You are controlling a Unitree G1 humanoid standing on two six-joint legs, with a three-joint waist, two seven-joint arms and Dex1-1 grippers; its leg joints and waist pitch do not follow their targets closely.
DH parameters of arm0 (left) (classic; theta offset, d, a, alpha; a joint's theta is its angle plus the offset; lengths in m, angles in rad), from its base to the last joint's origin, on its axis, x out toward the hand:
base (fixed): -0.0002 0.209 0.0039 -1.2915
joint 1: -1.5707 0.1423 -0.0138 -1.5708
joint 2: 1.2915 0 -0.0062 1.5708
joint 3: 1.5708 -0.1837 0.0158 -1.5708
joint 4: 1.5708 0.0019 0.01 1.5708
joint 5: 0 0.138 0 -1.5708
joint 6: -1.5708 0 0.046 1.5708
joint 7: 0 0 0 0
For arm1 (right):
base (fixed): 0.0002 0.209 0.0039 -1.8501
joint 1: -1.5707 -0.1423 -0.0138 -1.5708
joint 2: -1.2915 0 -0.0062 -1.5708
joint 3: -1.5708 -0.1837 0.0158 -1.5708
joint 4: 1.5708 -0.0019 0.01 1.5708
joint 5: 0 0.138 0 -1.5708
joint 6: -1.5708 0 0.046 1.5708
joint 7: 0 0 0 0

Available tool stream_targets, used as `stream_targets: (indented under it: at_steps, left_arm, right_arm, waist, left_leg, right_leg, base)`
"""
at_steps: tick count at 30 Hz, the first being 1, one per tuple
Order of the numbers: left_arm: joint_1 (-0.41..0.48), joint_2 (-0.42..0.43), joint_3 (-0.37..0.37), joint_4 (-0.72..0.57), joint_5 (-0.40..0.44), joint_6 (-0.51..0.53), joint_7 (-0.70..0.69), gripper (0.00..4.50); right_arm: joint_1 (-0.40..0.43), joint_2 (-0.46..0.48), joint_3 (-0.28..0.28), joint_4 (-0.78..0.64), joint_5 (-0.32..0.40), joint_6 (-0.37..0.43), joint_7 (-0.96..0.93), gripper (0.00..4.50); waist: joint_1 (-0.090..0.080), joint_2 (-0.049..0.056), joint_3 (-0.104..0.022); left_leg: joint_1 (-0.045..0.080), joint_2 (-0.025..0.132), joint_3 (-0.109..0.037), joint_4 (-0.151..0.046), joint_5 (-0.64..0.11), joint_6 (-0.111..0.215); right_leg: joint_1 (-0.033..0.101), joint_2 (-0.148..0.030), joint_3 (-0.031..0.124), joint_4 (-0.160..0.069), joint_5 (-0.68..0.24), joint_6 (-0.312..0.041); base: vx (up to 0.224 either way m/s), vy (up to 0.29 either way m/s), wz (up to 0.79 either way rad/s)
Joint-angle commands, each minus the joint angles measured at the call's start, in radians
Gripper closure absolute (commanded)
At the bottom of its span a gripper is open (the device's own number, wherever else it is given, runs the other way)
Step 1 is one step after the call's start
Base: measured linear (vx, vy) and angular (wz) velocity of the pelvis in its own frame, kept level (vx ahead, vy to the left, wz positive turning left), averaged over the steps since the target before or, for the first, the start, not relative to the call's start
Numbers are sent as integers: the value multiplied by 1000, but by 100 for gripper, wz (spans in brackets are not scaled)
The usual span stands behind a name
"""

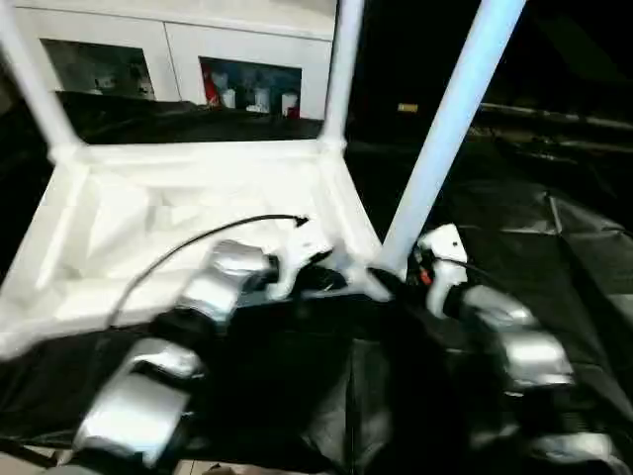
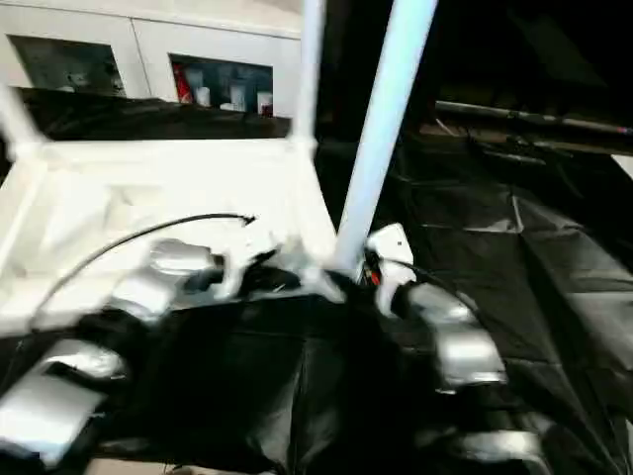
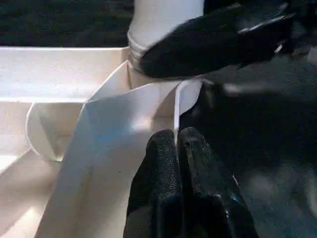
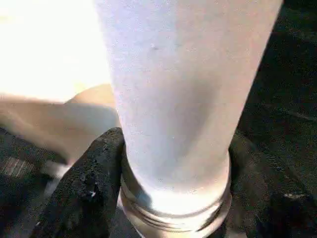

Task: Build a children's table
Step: Rotate leg to tighten

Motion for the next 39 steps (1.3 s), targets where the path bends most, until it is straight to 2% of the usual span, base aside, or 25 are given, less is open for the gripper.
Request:
stream_targets:
  at_steps: [1,2,3,4,8,9,10,11,13,15,17,19,20,22,23,24,28,30,31,33,35,39]
  left_arm:
    - [2,-82,-22,8,-22,-4,14,450]
    - [4,-92,-29,6,-19,-6,9,450]
    - [4,-98,-33,8,-18,-9,8,450]
    - [5,-98,-40,7,-16,-10,-3,450]
    - [0,-78,-44,9,-8,-3,-30,450]
    - [-1,-71,-43,10,-5,-1,-34,450]
    - [-3,-60,-43,10,-4,5,-42,450]
    - [-4,-48,-44,9,1,12,-54,450]
    - [-3,-23,-50,2,9,24,-83,450]
    - [-3,19,-60,-4,16,39,-137,450]
    - [-2,39,-67,-8,21,44,-167,450]
    - [-2,54,-73,-10,24,46,-191,450]
    - [5,108,-102,-30,38,49,-282,450]
    - [9,131,-116,-40,48,39,-314,450]
    - [10,142,-124,-43,56,21,-322,450]
    - [13,156,-133,-46,72,-33,-312,450]
    - [7,147,-107,-50,51,3,-296,450]
    - [4,140,-96,-56,34,26,-300,395]
    - [4,139,-95,-56,32,29,-299,395]
    - [0,138,-98,-51,31,38,-295,389]
    - [0,143,-106,-47,35,43,-302,360]
    - [4,146,-101,-38,30,27,-313,353]
  right_arm:
    - [1,47,46,74,-23,37,-52,182]
    - [-2,54,58,77,-35,20,-56,182]
    - [-4,59,66,78,-43,8,-57,182]
    - [-4,63,76,71,-48,-6,-43,126]
    - [-6,51,90,54,-46,-23,5,102]
    - [-8,45,91,52,-44,-26,19,78]
    - [-10,32,95,46,-40,-28,47,78]
    - [-12,17,97,40,-33,-29,81,78]
    - [-16,-16,101,30,-18,-28,148,78]
    - [-11,-88,129,1,-15,-35,278,78]
    - [-5,-122,142,-18,-11,-35,341,78]
    - [-1,-145,150,-30,-8,-35,383,78]
    - [10,-213,168,-66,6,-30,496,78]
    - [13,-237,173,-79,10,-31,530,78]
    - [13,-246,173,-80,11,-32,543,78]
    - [12,-255,168,-81,16,-28,556,78]
    - [8,-262,167,-76,17,-31,570,78]
    - [9,-264,171,-79,18,-29,578,70]
    - [9,-264,172,-81,19,-29,578,70]
    - [16,-261,180,-95,23,-24,585,70]
    - [20,-259,182,-101,26,-23,591,70]
    - [22,-259,181,-102,27,-24,597,70]
  waist:
    - [-1,5,-44]
    - [-1,11,-46]
    - [0,8,-46]
    - [0,12,-46]
    - [0,11,-48]
    - [1,12,-48]
    - [1,13,-49]
    - [0,8,-49]
    - [2,11,-49]
    - [2,6,-48]
    - [3,8,-49]
    - [2,5,-50]
    - [4,2,-50]
    - [6,4,-49]
    - [3,1,-49]
    - [3,1,-47]
    - [6,2,-46]
    - [6,2,-46]
    - [7,2,-46]
    - [6,2,-50]
    - [6,0,-52]
    - [6,1,-51]
  left_leg:
    - [3,19,-13,-73,-279,-10]
    - [2,19,-14,-73,-277,-5]
    - [1,17,-12,-71,-272,4]
    - [0,17,-12,-71,-268,6]
    - [-2,17,-12,-71,-253,20]
    - [-2,17,-11,-71,-253,24]
    - [-2,18,-12,-71,-253,28]
    - [-3,19,-12,-71,-250,30]
    - [-3,20,-11,-69,-243,40]
    - [-4,19,-10,-68,-238,50]
    - [-5,21,-10,-67,-230,57]
    - [-5,21,-9,-65,-214,63]
    - [-5,21,-9,-64,-207,66]
    - [-5,25,-9,-64,-200,82]
    - [-5,24,-7,-64,-200,85]
    - [-4,25,-8,-65,-211,82]
    - [1,26,-7,-67,-236,57]
    - [-1,26,-8,-67,-233,52]
    - [-2,26,-9,-67,-230,51]
    - [-4,24,-8,-64,-196,61]
    - [-6,23,-8,-62,-172,72]
    - [-4,24,-7,-60,-166,84]
  right_leg:
    - [32,-39,32,-92,-298,-170]
    - [35,-38,32,-91,-285,-168]
    - [34,-37,32,-92,-265,-169]
    - [36,-37,32,-90,-257,-169]
    - [39,-36,31,-88,-226,-177]
    - [40,-36,31,-87,-220,-180]
    - [40,-37,31,-86,-213,-183]
    - [41,-36,30,-86,-210,-184]
    - [42,-37,30,-84,-185,-196]
    - [43,-38,30,-84,-182,-203]
    - [45,-39,31,-82,-171,-210]
    - [45,-39,30,-79,-150,-220]
    - [46,-39,30,-79,-141,-226]
    - [48,-40,31,-75,-124,-233]
    - [46,-39,30,-75,-117,-240]
    - [44,-40,30,-77,-135,-242]
    - [40,-41,31,-81,-196,-235]
    - [41,-41,31,-80,-193,-235]
    - [42,-41,31,-79,-189,-235]
    - [45,-40,30,-73,-129,-241]
    - [48,-41,30,-69,-92,-249]
    - [48,-41,29,-69,-82,-264]
  base:
    - [0,0,0]
    - [0,0,0]
    - [0,0,0]
    - [0,0,0]
    - [0,0,0]
    - [0,0,0]
    - [0,0,0]
    - [0,0,0]
    - [0,0,0]
    - [0,0,0]
    - [0,0,0]
    - [0,0,0]
    - [0,0,0]
    - [0,0,0]
    - [0,0,0]
    - [0,0,0]
    - [0,0,0]
    - [0,0,0]
    - [0,0,0]
    - [0,0,0]
    - [0,0,0]
    - [0,0,0]
